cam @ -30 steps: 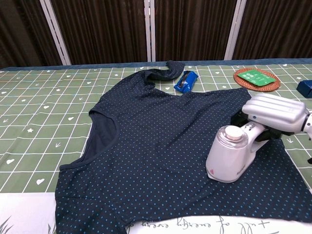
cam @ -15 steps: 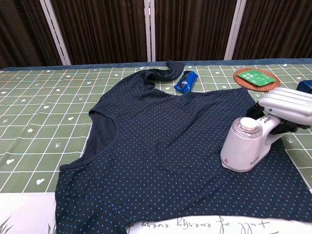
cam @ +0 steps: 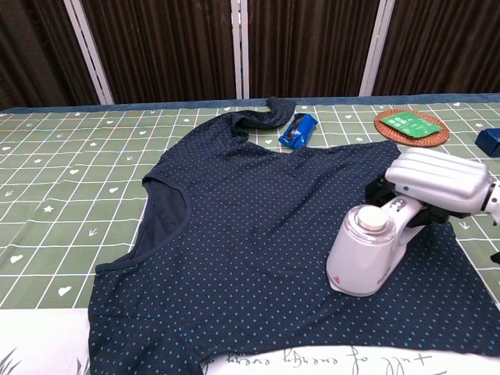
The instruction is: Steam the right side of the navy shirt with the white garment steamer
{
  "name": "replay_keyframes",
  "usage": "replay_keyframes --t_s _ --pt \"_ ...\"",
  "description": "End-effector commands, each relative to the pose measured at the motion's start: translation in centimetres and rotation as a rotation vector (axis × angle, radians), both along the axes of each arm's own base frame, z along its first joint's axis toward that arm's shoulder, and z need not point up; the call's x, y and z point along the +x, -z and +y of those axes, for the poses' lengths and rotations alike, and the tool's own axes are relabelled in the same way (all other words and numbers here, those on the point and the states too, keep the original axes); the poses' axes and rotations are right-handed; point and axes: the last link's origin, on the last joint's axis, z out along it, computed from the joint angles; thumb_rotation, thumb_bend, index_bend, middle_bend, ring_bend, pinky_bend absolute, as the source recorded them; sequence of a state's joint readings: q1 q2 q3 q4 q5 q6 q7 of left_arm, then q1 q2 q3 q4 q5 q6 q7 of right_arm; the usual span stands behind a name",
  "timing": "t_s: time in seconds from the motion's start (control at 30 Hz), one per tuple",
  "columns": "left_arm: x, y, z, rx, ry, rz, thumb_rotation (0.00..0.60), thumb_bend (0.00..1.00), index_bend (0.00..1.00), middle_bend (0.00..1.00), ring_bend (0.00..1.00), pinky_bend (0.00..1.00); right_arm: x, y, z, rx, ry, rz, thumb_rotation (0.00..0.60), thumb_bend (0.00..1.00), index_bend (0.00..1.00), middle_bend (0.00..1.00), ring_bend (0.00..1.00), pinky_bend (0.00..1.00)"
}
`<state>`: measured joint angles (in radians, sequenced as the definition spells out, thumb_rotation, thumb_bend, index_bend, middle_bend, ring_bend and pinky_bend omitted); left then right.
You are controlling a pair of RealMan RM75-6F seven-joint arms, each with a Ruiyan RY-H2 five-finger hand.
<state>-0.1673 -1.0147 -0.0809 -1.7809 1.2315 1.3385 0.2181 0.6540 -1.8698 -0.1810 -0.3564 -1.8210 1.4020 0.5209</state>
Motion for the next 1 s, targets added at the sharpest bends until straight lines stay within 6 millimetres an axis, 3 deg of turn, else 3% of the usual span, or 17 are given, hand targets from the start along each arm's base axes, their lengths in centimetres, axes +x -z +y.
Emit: replay_keyframes --t_s 0.03,0.47,1.0 --pt "0.0 0.0 0.0 0.0 0.0 0.0 0.6 0.0 0.0 0.0 0.0 0.0 0.9 0.5 0.5 0.024 -0.044 -0.004 0.6 1.0 0.81 0.66 0.62 0.85" --pt "0.0 0.0 0.0 -0.002 -0.001 -0.002 0.6 0.0 0.0 0.0 0.0 0.0 3.2 1.6 2.7 0.095 -0.15 -0.025 0.6 1.0 0.81 0.66 0.62 0.85" --pt "0.1 0.3 0.0 -0.012 0.004 0.003 0.6 0.0 0.0 0.0 0.0 0.0 -0.9 -0.2 1.7 0.003 -0.077 0.115 0.6 1.0 0.81 0.66 0.62 0.85"
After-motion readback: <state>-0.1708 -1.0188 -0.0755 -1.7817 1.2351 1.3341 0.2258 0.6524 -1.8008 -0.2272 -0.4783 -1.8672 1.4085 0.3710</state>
